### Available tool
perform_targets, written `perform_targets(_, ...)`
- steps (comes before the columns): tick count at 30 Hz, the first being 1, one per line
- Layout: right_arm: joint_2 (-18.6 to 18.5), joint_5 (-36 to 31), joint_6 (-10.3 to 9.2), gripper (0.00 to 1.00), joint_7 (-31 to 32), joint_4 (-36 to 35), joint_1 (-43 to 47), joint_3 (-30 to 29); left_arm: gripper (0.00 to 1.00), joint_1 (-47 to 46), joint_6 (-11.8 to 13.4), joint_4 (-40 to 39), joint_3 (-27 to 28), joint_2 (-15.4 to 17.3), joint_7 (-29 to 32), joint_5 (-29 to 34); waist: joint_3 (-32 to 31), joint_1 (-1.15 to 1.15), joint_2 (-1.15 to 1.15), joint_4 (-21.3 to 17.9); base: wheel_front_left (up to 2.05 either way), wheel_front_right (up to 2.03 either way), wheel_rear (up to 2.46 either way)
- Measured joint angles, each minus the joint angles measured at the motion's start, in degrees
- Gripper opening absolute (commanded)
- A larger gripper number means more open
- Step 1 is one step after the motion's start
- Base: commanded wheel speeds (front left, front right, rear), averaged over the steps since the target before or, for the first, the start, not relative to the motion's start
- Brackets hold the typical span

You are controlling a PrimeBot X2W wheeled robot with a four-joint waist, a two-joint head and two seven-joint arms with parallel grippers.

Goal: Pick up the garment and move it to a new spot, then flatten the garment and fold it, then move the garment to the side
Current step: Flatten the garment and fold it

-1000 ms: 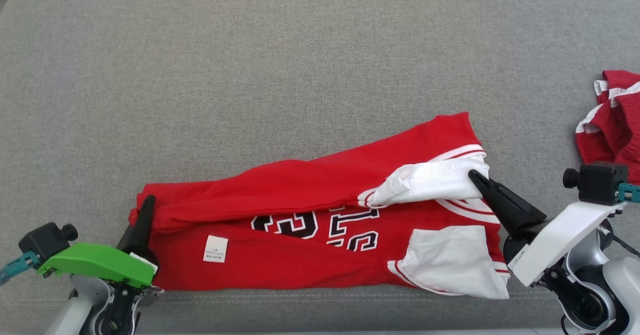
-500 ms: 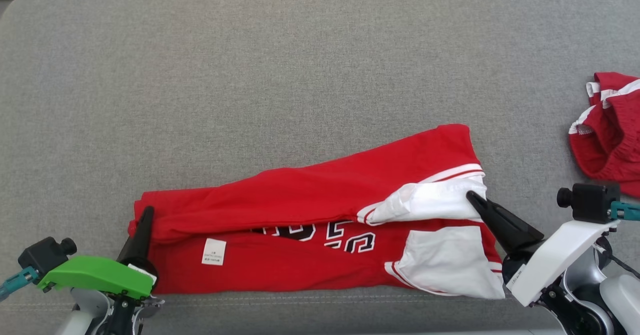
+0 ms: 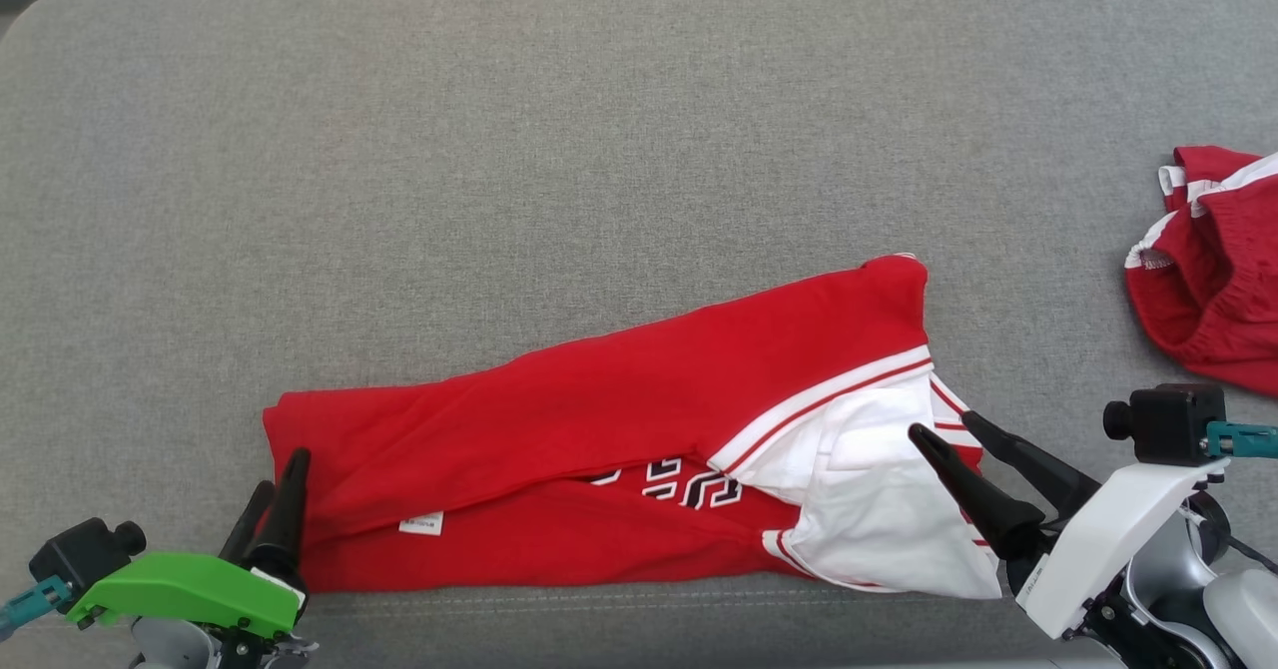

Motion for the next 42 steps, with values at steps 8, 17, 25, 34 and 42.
perform_targets(8,0.07,0.04,-0.98,1.0,-0.14,-2.12,0.03,-1.68,1.0,0.09,1.24,0.05,0.67,0.22,-1.04,0.74,-0.24,0.0,0.0,-0.46,0.0,0.0,0.0)
perform_targets(17,4.67,4.39,-2.94,1.0,-3.45,-5.83,1.62,-5.01,1.0,0.82,1.75,-2.9,3.0,0.54,-2.54,2.79,-0.09,0.0,0.0,-1.83,0.0,0.0,0.0)
perform_targets(25,10.44,10.02,-3.44,1.0,-6.66,-5.44,8.35,-4.77,1.0,1.43,2.35,-8.11,3.82,-0.73,-3.53,6.48,0.86,0.0,0.0,-3.86,0.0,0.0,0.0)
perform_targets(34,11.06,11.06,-3.39,1.0,-9.61,-2.79,10.05,-7.33,1.0,2.38,3.41,-12.87,3.55,-2.58,-3.54,9.62,2.93,0.0,0.0,-5.35,0.0,0.0,0.0)
perform_targets(42,8.77,14.01,-0.45,1.0,-6.84,3.5,4.21,-8.21,1.0,2.19,5.68,-17.05,2.47,-3.19,-3.54,11.23,6.6,0.0,0.0,-5.22,0.0,0.0,0.0)
